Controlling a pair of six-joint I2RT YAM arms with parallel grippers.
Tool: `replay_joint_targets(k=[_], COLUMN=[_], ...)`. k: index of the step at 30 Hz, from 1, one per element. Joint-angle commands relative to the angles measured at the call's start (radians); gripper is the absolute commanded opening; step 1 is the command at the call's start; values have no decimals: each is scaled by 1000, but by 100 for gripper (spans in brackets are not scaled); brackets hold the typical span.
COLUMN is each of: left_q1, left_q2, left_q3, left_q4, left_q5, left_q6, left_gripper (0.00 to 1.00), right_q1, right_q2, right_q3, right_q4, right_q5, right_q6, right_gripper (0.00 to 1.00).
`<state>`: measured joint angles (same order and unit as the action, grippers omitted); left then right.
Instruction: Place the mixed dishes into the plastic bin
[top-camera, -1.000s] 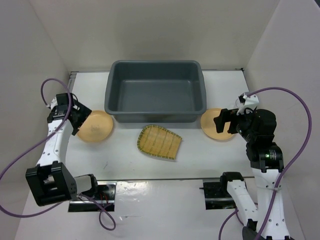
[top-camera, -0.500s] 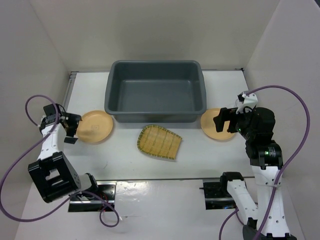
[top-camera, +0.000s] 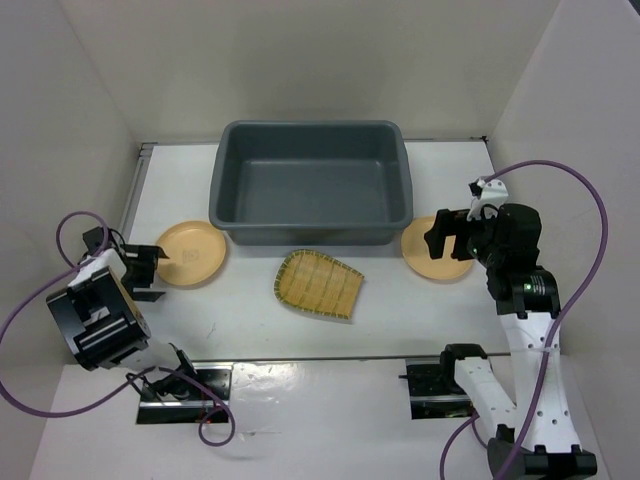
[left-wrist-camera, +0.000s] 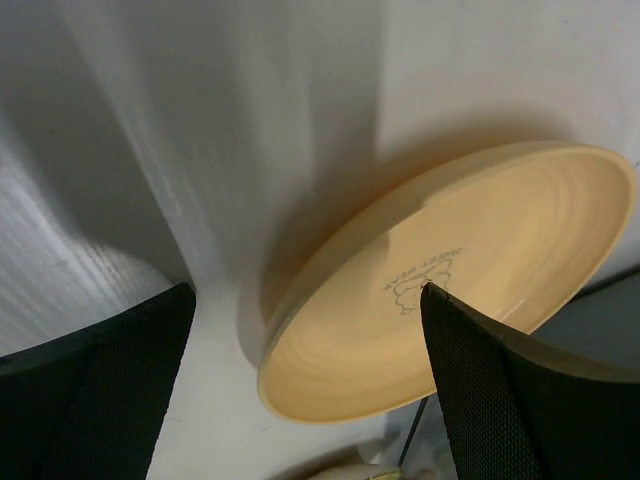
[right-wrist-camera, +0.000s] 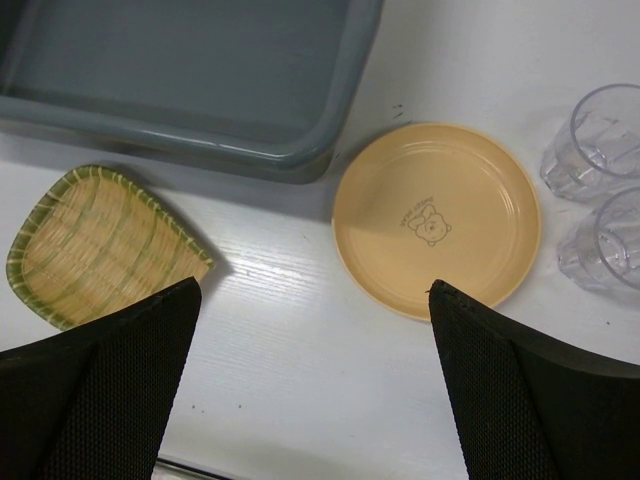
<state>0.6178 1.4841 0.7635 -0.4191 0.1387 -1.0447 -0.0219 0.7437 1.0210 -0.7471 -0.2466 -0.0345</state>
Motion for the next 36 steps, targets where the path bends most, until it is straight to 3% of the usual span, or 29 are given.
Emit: replay_joint_targets(k=[1,7,11,14,15,16,17,19,23,28,29,32,36], left_q1=[5,5,5,5,5,5,5,5,5,5,5,5,5], left_q2=[44,148,188,188,197,197,197,206,151,-50,-21,-7,-41], left_q3=[-26,-47,-56,-66,-66,-66,-66,-56,-3,166,278,385,385], left_q4=[88,189,233,243,243,243,243,215,128,30,-7,-63,-78], left_q5=[100,205,258,271,271,271,271,271,188,144,144,202,219], left_q6=[31,84,103,103,113,114,114,123,112,22,22,-9,-60], left_gripper=[100,91,80,64,57,35,20,0,0,0,0,0,0], right_q1=[8,8,8,8,8,8,8,8,8,8,8,8,8], right_q2=[16,25,25,25,25,25,25,14,14,5,-4,-4,-14], right_q3=[4,4,4,4,4,4,4,4,4,4,4,4,4], right_q4=[31,40,40,40,40,40,40,40,40,40,40,40,40], right_q5=[9,9,18,27,27,27,27,27,36,36,36,36,36], right_q6=[8,18,18,27,27,27,27,27,27,27,27,27,27], right_gripper=[99,99,99,99,99,99,99,99,99,99,99,99,99])
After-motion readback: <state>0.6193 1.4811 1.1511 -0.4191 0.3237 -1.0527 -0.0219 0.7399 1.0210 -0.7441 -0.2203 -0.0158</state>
